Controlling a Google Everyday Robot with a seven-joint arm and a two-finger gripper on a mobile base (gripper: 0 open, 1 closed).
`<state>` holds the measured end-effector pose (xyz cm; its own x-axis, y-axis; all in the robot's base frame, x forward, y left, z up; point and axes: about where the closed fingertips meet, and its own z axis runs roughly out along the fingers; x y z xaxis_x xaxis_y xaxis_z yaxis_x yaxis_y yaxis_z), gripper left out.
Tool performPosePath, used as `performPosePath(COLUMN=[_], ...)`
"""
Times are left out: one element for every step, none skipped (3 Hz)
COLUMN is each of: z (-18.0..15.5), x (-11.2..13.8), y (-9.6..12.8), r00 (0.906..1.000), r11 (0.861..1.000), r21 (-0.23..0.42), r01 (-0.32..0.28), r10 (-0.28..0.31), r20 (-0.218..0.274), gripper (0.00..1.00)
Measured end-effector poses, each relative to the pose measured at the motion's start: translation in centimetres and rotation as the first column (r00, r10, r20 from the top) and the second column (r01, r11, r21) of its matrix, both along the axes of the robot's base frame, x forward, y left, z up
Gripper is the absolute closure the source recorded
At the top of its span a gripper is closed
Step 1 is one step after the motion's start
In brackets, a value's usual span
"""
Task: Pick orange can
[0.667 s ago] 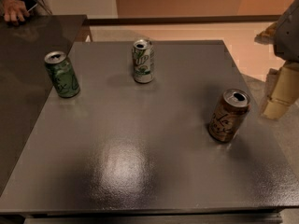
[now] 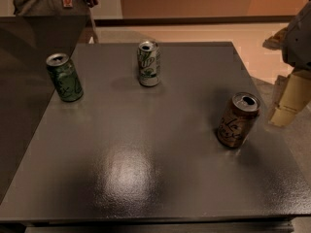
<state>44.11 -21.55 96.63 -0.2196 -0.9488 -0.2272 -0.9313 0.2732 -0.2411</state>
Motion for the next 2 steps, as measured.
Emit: performPosePath(z=[-2.2, -4.1], x=[0.2, 0.3], y=[0.3, 1.0], r00=[0.9997, 0.9986], r11=[0.999, 0.993], r21=[0.049, 0.110], r01=[-0.016, -0.034], r10=[0.017, 0.038], r20=[-0.019, -0.037], gripper=[0.00, 0.00])
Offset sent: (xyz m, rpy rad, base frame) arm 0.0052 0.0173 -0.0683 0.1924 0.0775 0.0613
